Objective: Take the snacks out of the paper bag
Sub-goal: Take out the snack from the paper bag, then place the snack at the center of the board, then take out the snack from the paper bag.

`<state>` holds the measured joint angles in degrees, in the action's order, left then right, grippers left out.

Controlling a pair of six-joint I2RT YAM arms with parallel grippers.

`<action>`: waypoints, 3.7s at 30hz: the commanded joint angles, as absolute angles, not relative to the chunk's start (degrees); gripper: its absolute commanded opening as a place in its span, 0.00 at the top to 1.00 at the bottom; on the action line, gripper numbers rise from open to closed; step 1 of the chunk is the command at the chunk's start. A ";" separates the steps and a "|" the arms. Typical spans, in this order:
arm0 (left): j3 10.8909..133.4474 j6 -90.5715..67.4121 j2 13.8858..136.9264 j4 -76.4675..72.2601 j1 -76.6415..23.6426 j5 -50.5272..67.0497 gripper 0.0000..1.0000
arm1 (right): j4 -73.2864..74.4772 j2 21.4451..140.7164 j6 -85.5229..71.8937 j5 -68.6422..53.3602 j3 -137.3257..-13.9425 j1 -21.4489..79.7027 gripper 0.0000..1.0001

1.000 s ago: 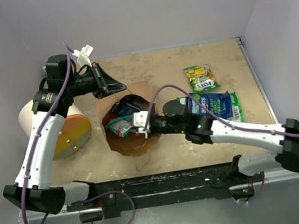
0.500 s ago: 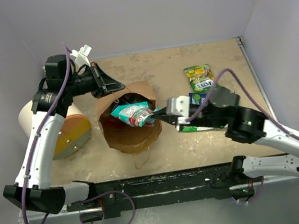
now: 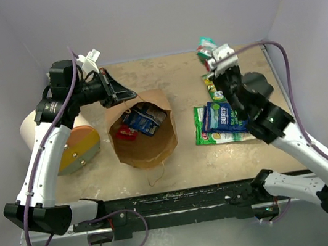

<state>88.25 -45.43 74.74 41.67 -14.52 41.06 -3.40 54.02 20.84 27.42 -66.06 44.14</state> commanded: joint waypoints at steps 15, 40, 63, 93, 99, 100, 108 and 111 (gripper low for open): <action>87.71 -46.39 74.80 38.11 -14.06 43.75 1.00 | -0.20 87.49 20.32 28.24 -71.56 15.10 1.00; 86.74 -46.92 73.18 37.89 -14.02 43.84 1.00 | 1.94 100.51 0.36 12.11 -69.45 14.28 0.51; 88.36 -45.14 75.34 38.82 -14.14 45.61 1.00 | -13.09 68.18 -22.58 -10.87 -42.88 27.65 0.14; 87.59 -46.36 73.90 38.41 -14.06 44.05 1.00 | -5.04 65.27 23.47 -10.15 -59.73 67.86 0.18; 87.84 -47.81 73.99 37.35 -14.07 44.12 1.00 | -12.13 76.45 23.34 1.07 -61.53 73.30 0.34; 87.81 -47.83 73.97 37.29 -14.09 44.14 1.00 | -13.70 78.47 23.05 3.13 -61.75 73.30 0.39; 87.54 -48.25 73.81 37.74 -14.12 44.48 1.00 | -11.05 90.93 20.76 20.35 -67.27 73.30 0.46; 87.52 -47.76 73.43 38.35 -14.08 44.49 1.00 | -8.94 90.87 20.96 27.20 -65.47 73.24 0.51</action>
<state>86.72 -47.48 75.31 40.16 -14.37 44.27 -9.17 92.64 22.02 14.57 -64.01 73.45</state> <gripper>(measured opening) 0.008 0.522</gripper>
